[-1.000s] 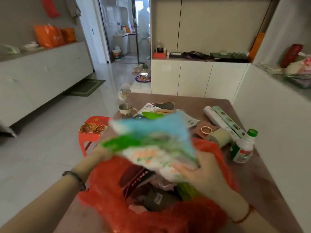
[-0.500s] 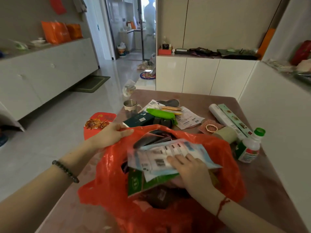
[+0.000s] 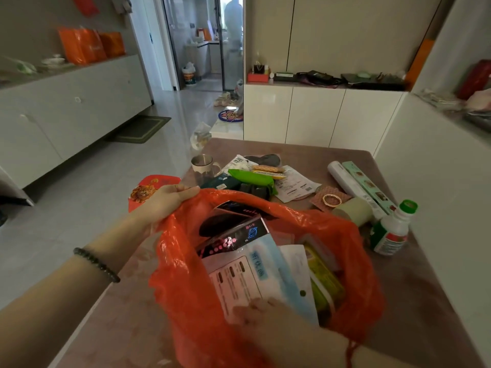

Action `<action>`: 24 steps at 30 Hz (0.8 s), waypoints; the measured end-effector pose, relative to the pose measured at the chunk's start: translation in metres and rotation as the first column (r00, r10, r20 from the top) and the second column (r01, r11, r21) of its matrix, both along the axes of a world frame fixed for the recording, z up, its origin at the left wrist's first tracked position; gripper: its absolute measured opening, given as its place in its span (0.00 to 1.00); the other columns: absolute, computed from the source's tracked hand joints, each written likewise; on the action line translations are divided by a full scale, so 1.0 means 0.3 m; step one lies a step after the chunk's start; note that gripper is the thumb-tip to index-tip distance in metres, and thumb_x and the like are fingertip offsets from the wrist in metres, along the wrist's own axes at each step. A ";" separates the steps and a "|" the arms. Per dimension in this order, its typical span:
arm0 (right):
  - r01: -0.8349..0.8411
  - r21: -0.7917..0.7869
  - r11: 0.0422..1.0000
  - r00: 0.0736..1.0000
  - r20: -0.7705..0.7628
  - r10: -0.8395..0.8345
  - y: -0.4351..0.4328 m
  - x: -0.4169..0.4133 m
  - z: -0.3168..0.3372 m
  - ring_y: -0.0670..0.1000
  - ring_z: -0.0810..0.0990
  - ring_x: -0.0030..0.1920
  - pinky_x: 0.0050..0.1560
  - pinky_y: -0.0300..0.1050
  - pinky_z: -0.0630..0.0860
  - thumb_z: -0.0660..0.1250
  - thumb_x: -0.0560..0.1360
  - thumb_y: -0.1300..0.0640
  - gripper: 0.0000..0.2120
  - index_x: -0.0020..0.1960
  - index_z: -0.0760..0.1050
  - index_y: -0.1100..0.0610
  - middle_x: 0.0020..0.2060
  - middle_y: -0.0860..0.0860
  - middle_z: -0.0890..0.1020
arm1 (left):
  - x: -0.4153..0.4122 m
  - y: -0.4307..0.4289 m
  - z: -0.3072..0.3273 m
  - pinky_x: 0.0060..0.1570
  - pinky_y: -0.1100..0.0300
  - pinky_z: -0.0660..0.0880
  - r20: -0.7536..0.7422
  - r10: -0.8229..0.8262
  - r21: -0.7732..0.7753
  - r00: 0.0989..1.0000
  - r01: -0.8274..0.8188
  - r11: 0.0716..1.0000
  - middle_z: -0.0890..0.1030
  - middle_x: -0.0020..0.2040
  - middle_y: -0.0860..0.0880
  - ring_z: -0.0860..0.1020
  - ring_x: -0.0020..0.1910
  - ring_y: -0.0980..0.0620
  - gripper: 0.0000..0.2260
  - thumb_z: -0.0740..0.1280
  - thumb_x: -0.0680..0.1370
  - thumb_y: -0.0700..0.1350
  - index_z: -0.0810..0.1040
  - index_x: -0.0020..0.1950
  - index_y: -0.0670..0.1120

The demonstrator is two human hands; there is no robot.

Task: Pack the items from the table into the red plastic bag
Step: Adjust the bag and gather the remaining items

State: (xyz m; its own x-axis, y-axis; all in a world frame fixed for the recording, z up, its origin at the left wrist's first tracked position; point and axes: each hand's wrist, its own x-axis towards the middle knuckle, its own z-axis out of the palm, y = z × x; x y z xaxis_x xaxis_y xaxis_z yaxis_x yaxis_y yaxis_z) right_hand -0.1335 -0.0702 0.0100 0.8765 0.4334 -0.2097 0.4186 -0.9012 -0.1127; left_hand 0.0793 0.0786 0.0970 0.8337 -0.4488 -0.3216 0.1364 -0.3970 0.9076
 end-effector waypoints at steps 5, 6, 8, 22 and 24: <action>0.328 0.110 0.938 0.908 0.236 -0.345 -0.168 0.039 0.072 0.51 0.54 0.74 0.72 0.56 0.53 0.46 0.75 0.36 0.30 0.75 0.52 0.44 0.73 0.47 0.53 | -0.015 -0.010 -0.003 0.47 0.56 0.78 0.162 -0.076 0.159 0.984 0.050 0.986 0.83 0.48 0.42 0.82 0.46 0.45 0.13 0.63 0.77 0.51 0.80 0.52 0.43; 0.353 0.042 0.935 0.928 0.111 -0.355 -0.176 0.027 0.046 0.54 0.62 0.72 0.69 0.60 0.64 0.44 0.76 0.37 0.29 0.75 0.50 0.44 0.72 0.48 0.59 | -0.014 -0.016 -0.005 0.47 0.57 0.78 0.206 -0.095 0.198 0.974 0.054 0.979 0.83 0.48 0.42 0.82 0.47 0.46 0.14 0.63 0.77 0.51 0.79 0.52 0.43; 0.366 -0.062 0.929 0.930 0.057 -0.363 -0.165 0.003 0.001 0.54 0.67 0.69 0.66 0.58 0.69 0.36 0.77 0.36 0.28 0.75 0.46 0.44 0.71 0.48 0.63 | -0.011 -0.022 -0.005 0.47 0.59 0.78 0.284 -0.166 0.295 0.944 0.079 0.952 0.83 0.49 0.43 0.81 0.47 0.47 0.14 0.63 0.77 0.52 0.79 0.53 0.43; 0.634 0.229 0.738 0.773 -0.176 -0.610 -0.575 0.276 0.007 0.50 0.74 0.63 0.64 0.45 0.70 0.64 0.75 0.52 0.24 0.70 0.64 0.51 0.66 0.52 0.73 | 0.038 -0.303 -0.013 0.66 0.52 0.68 0.509 -0.730 0.782 0.457 0.110 0.614 0.71 0.70 0.49 0.70 0.68 0.49 0.42 0.54 0.65 0.73 0.63 0.72 0.49; 0.594 0.223 0.773 0.791 -0.338 -0.510 -0.598 0.277 0.003 0.47 0.73 0.61 0.63 0.41 0.69 0.63 0.76 0.50 0.20 0.67 0.69 0.50 0.64 0.49 0.74 | 0.054 -0.392 -0.054 0.64 0.51 0.69 0.437 -0.798 0.814 0.415 0.196 0.547 0.72 0.69 0.49 0.71 0.67 0.50 0.37 0.61 0.70 0.68 0.62 0.73 0.48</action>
State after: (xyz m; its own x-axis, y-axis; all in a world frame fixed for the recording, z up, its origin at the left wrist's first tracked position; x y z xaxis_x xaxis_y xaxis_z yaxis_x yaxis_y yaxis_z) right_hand -0.0505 -0.2496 0.0108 0.9197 -0.0334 -0.3912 -0.2212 -0.8673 -0.4459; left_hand 0.0955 -0.0391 0.0808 0.5439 -0.8299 -0.1242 -0.8276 -0.5550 0.0844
